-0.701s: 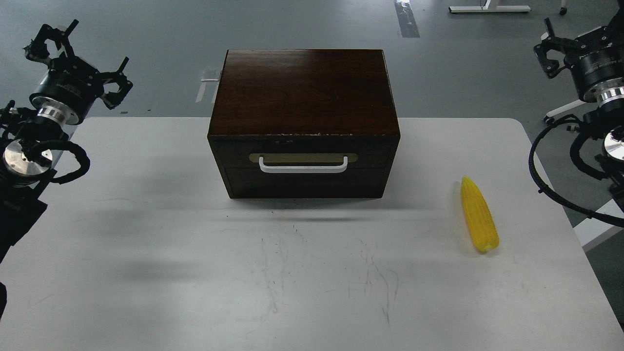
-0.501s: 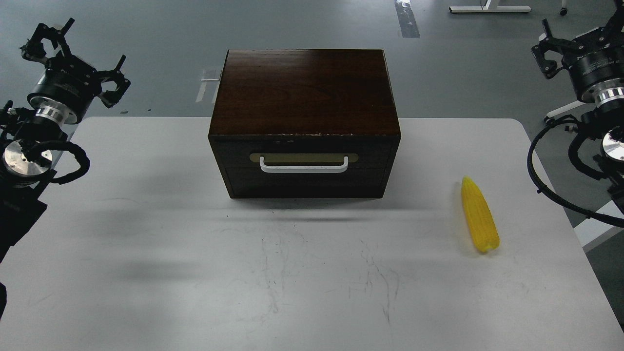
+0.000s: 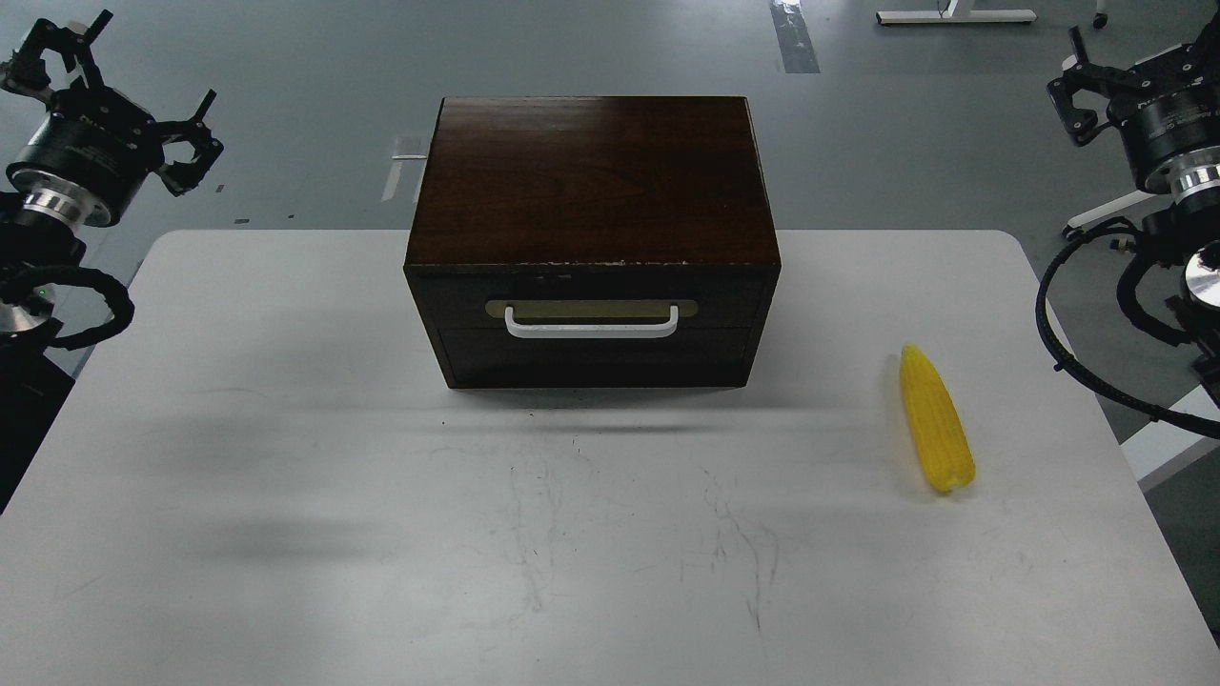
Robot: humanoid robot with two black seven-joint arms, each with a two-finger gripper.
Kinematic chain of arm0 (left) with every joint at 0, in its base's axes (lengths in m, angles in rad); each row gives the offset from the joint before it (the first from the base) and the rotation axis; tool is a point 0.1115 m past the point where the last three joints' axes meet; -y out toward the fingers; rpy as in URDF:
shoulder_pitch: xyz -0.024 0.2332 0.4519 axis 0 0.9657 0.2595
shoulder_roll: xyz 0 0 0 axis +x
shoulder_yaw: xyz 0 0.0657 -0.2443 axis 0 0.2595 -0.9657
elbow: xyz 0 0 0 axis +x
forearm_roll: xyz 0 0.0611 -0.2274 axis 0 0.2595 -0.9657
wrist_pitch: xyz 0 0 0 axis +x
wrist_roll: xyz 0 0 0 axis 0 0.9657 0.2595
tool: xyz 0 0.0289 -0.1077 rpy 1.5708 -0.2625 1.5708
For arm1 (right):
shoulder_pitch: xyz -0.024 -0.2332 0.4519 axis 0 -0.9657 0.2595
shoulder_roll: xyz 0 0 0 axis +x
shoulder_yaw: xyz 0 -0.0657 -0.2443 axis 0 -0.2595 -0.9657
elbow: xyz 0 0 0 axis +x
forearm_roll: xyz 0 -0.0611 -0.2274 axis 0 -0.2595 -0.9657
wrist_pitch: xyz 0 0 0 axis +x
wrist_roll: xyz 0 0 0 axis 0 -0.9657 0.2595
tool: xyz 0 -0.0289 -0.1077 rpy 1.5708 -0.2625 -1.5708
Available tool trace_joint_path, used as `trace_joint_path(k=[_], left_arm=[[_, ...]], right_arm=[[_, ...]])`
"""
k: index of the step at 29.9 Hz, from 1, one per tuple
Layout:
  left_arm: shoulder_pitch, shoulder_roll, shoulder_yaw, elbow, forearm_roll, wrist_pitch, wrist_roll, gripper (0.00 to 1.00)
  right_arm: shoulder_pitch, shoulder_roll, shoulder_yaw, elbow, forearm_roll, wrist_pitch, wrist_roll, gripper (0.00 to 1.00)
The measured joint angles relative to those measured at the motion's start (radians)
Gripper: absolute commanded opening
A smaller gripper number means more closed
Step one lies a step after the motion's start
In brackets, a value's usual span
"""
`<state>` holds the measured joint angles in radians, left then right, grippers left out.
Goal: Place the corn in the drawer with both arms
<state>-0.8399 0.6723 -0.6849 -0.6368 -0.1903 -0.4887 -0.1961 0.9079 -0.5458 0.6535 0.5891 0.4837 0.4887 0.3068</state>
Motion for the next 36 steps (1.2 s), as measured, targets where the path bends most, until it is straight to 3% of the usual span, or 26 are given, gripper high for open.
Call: trace_joint_path(k=[5,9,14,21,29,36], left_arm=[[-0.020,0.132,0.011,-0.166,0.157,0.000,0.054,0.86],[-0.067,0.239,0.008,-0.350,0.361,0.000,0.050,0.85],[-0.182,0.275,0.008,-0.517,0.628,0.000,0.042,0.85],[-0.311,0.232,0.021,-0.737,0.988,0.000,0.041,0.81],[-0.366,0.092,0.141,-0.809,1.581,0.000,0.003,0.77],[-0.495,0.065,0.394,-0.883,1.773,0.000,-0.033,0.77]], right_arm=[[0.002,0.002,0.002,0.001,0.000,0.000,0.003,1.00],[0.002,0.002,0.008,0.001,0.001,0.000,0.006,1.00],[0.005,-0.009,0.017,0.000,0.001,0.000,0.006,1.00],[0.016,-0.059,0.027,-0.003,0.001,0.000,0.005,1.00],[0.015,-0.126,0.028,-0.005,0.001,0.000,0.006,1.00],[0.015,-0.142,0.029,-0.009,0.001,0.000,0.006,1.00]])
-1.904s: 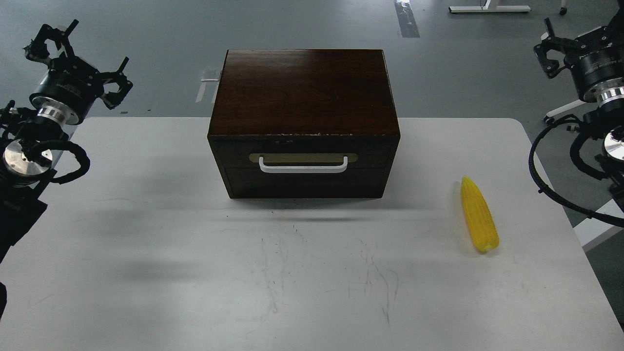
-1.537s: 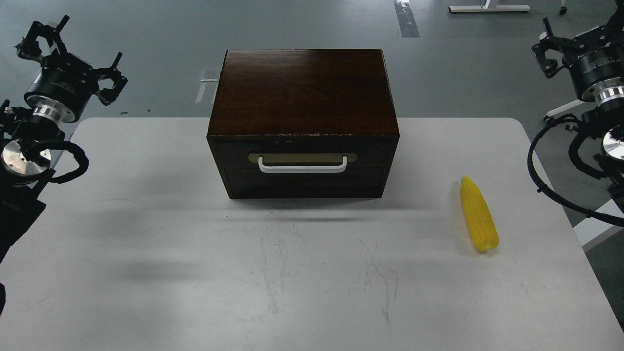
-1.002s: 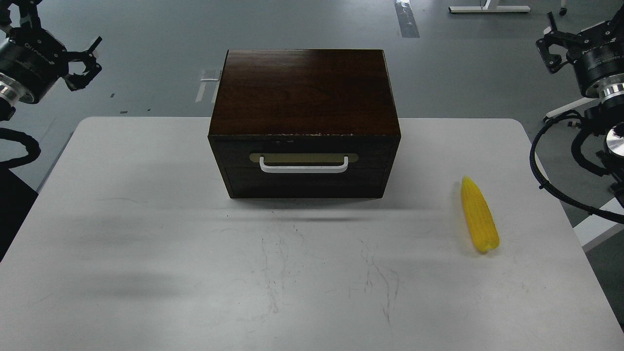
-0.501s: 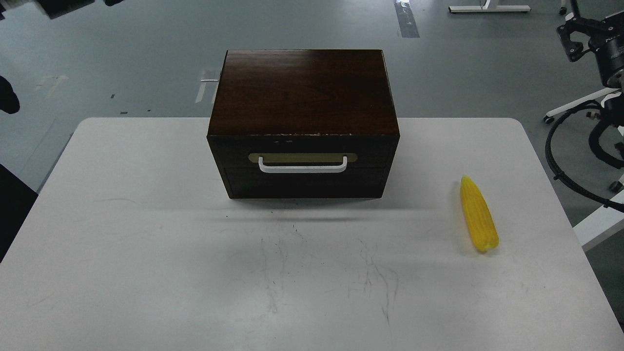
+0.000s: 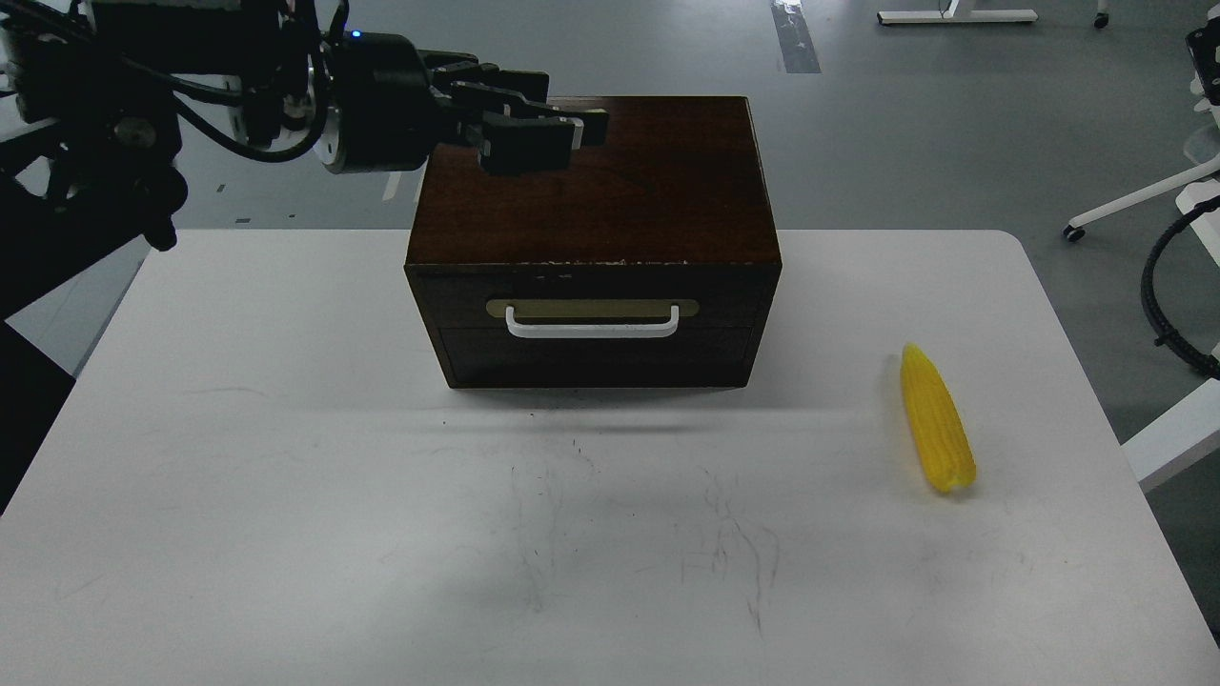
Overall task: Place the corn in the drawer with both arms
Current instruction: 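Reach the left gripper down to the white drawer handle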
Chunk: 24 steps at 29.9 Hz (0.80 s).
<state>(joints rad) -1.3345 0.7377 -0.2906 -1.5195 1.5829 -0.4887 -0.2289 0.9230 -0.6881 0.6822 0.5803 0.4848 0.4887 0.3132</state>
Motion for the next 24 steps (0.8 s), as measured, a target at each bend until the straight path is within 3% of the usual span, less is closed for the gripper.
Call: trace_joint_path(k=[5,14,24], left_arm=[[-0.080,-0.054,0.180,-0.043,0.097,0.000,-0.007,0.77],[-0.078,-0.202,0.274,-0.032,0.291,0.000,-0.009,0.77],[-0.059,-0.238,0.382,0.017,0.390,0.000,-0.006,0.77]], right_arm=[[0.000,0.000,0.000,-0.001,0.000,0.000,0.001,1.00],[-0.003,0.002,0.000,-0.006,0.000,0.000,0.001,1.00],[-0.001,0.005,0.001,-0.005,0.000,0.000,0.001,1.00]])
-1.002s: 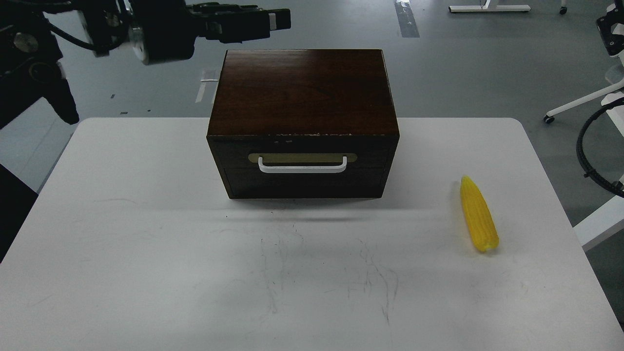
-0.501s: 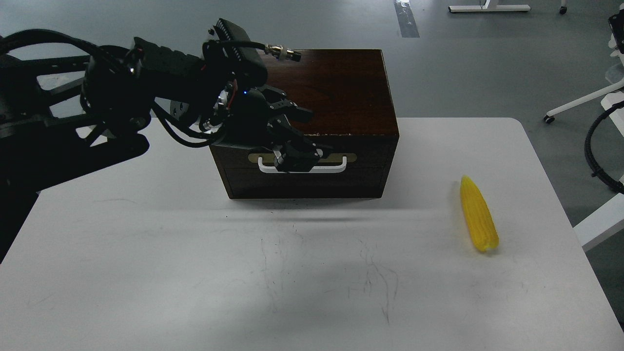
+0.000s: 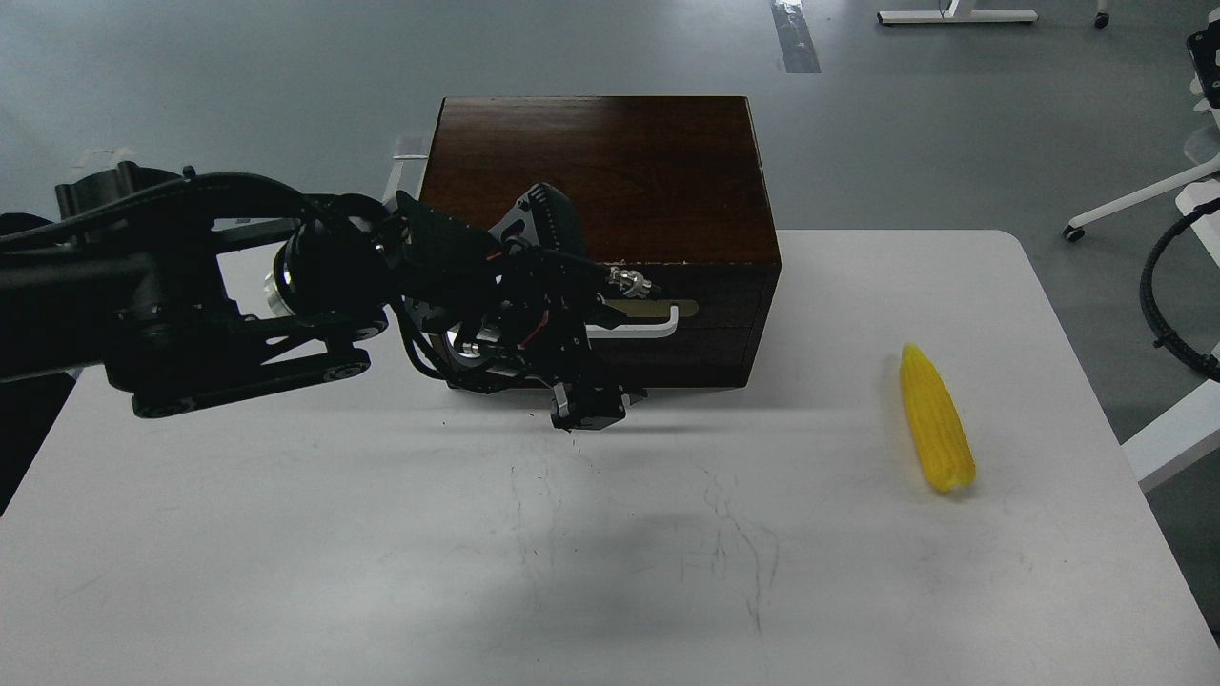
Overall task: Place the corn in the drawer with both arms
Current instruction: 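Reach the left gripper down to the white drawer handle, then hook the left gripper fingers around the white drawer handle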
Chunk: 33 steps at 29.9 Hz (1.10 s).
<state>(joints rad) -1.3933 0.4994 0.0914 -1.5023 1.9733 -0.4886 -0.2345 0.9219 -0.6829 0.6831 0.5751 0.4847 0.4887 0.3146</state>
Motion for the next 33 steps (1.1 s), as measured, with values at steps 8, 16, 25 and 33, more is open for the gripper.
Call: trace_joint_path(k=[8,16,25,33], left_arm=[[-0.005,-0.009,0.040,0.011,0.129,0.000,0.001,0.78],[-0.002,-0.010,0.060,0.018,0.154,0.000,0.000,0.78],[-0.006,-0.007,0.060,0.045,0.172,0.000,0.001,0.78],[0.003,-0.008,0.065,0.055,0.173,0.000,0.001,0.79]], right_arm=[[0.001,-0.002,0.000,-0.002,0.000,0.000,0.001,1.00],[0.000,-0.003,-0.001,-0.009,0.000,0.000,0.001,1.00],[0.000,-0.004,-0.005,-0.009,-0.001,0.000,0.000,1.00],[0.000,-0.004,-0.005,-0.011,-0.002,0.000,0.000,1.00]])
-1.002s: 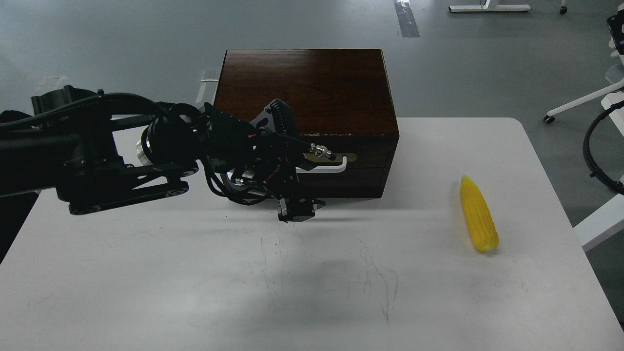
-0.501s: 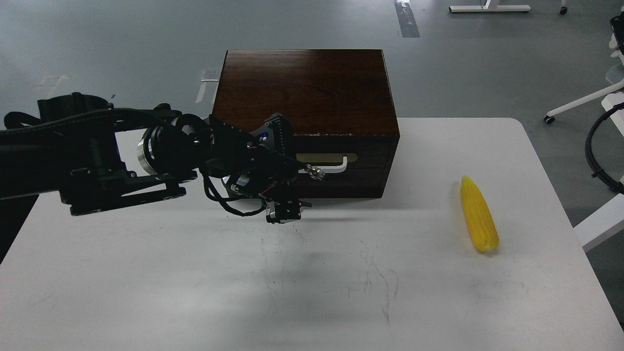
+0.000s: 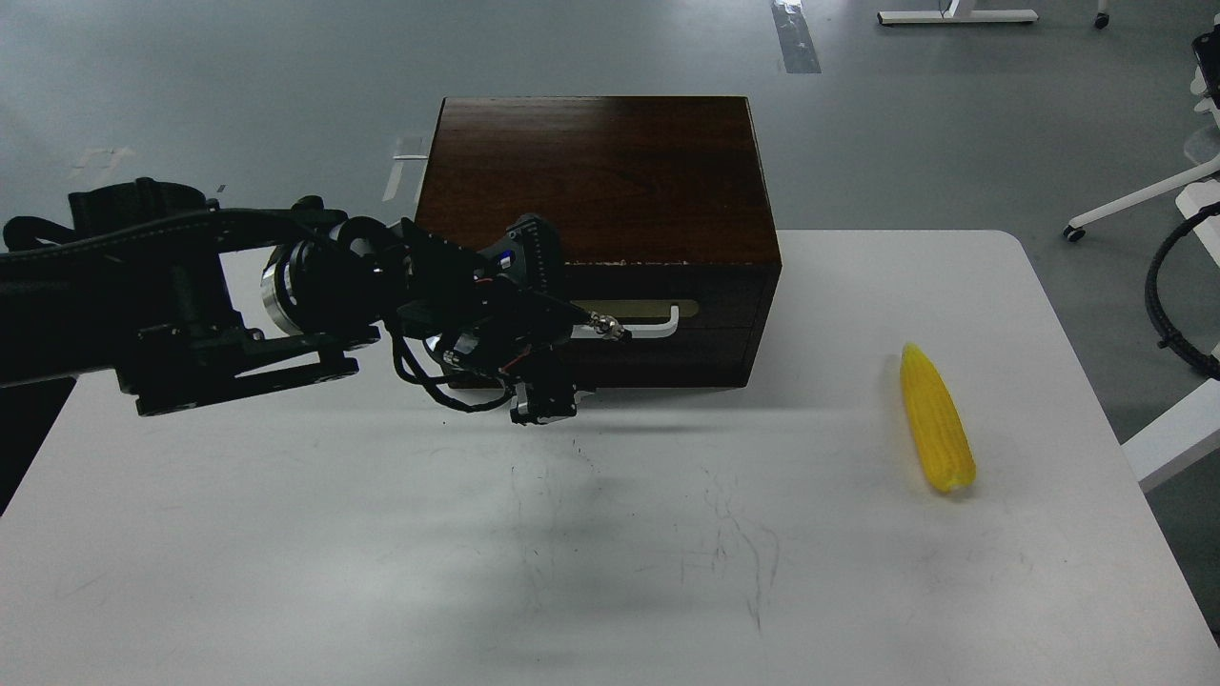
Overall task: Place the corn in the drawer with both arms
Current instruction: 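Hook the left gripper fingers around the white drawer handle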
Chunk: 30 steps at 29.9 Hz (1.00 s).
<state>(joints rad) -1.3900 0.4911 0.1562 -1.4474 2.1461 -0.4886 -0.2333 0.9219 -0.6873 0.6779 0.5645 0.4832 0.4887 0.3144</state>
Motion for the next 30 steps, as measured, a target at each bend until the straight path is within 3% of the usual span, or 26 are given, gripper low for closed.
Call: trace_joint_path(k=[30], left_arm=[[-0.015,-0.003,0.050,-0.014,0.002,0.000,-0.013,0.83]], right_arm=[[-0.001,-0.005,0.002,-0.008,0.000,0.000,0.000,1.00]])
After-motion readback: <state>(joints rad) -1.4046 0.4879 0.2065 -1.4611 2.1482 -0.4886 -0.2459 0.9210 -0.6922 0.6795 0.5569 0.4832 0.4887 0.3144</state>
